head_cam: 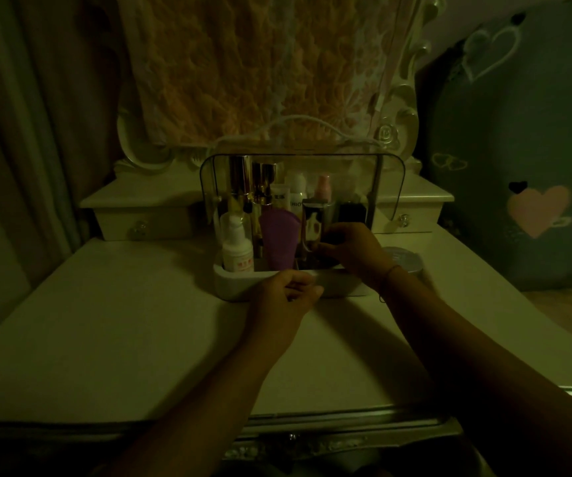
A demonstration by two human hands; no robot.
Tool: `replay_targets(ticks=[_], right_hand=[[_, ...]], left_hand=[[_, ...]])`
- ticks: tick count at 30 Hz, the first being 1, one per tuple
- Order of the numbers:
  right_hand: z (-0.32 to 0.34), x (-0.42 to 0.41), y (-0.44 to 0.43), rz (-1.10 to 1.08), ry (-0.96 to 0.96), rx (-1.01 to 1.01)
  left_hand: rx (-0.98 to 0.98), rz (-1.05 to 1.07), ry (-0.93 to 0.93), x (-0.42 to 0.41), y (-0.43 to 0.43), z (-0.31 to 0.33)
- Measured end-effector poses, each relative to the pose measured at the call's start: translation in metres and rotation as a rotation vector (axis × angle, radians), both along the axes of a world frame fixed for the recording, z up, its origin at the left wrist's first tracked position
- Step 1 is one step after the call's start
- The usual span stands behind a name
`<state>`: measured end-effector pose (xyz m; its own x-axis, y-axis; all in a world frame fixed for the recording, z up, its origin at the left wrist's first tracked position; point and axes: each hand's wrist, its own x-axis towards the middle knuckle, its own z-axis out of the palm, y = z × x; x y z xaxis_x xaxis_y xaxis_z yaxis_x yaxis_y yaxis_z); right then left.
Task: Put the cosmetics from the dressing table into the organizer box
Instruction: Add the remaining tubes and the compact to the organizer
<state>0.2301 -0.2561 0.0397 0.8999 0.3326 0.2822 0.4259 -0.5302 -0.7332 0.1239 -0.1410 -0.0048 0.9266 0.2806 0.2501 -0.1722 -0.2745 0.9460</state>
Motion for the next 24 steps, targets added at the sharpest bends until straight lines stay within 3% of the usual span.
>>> replay_targets(ticks=[7,15,19,21,24], right_hand=[[0.004,-0.008,-0.004,-0.022,-0.023,-0.027],[-0.008,-0.044,-0.07,-0.244,-0.272,-0.001],[-0.017,-0.029,-0.123,-0.489,-0.045,-0.164],[-0.024,-0.021,-0.133,-0.517,0.078,-0.285],[-0.034,-0.013,-0.138,-0.557,0.125,-0.305]], left_hand=[[0.008,0.006,0.005,-0.002,0.001,0.001],[-0.029,-0.008,-0.008,-0.001,-0.002,0.001],[0.021,-0.016,0.008,0.001,-0.006,-0.001],[0.046,-0.013,0.014,0.001,-0.006,-0.001],[0.057,-0.016,0.015,0.0,-0.007,-0.001]])
